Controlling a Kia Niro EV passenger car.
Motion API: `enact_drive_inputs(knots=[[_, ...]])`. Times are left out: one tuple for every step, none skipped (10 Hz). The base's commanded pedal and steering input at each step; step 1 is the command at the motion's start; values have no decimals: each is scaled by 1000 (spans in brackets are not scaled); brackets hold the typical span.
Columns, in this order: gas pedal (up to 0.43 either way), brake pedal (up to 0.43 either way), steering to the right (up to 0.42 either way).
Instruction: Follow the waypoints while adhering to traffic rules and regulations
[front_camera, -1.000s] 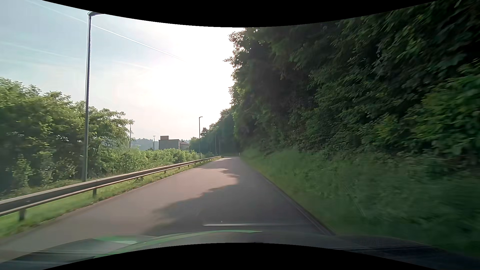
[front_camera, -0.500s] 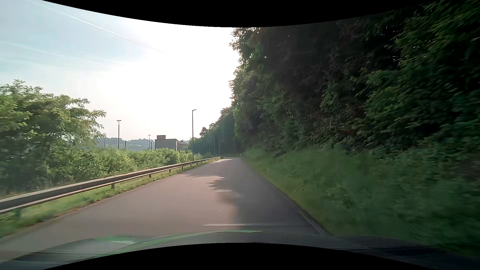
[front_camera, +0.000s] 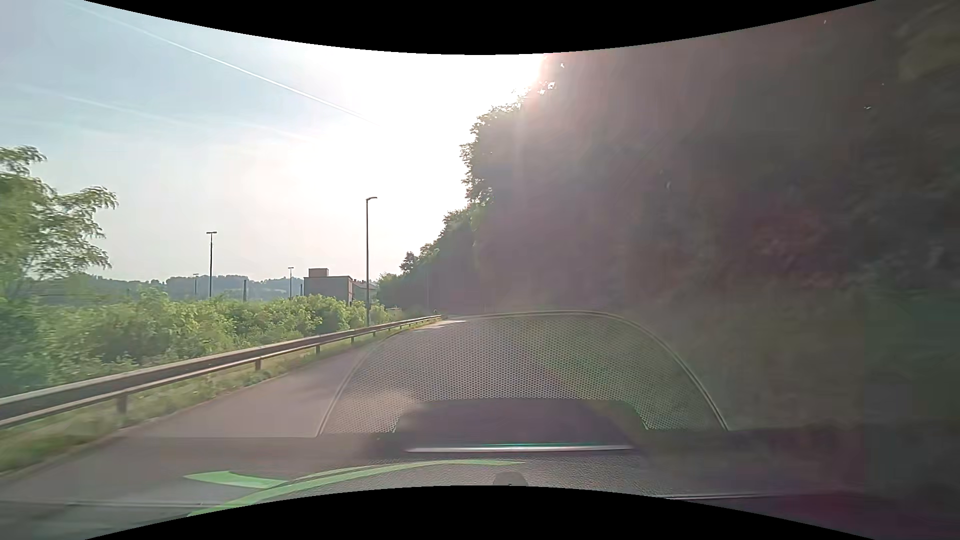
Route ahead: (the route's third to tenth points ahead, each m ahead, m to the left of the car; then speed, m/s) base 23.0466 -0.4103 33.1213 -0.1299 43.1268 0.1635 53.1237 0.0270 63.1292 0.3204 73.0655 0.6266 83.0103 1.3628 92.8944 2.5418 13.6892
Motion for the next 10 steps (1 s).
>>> enact_drive_inputs(knots=[[79,0,-8],[79,0,-7],[79,0,-5],[67,0,-5],[59,0,-5],[59,0,-5],[59,0,-4],[59,0,-3],[59,0,-3],[59,0,-3]])
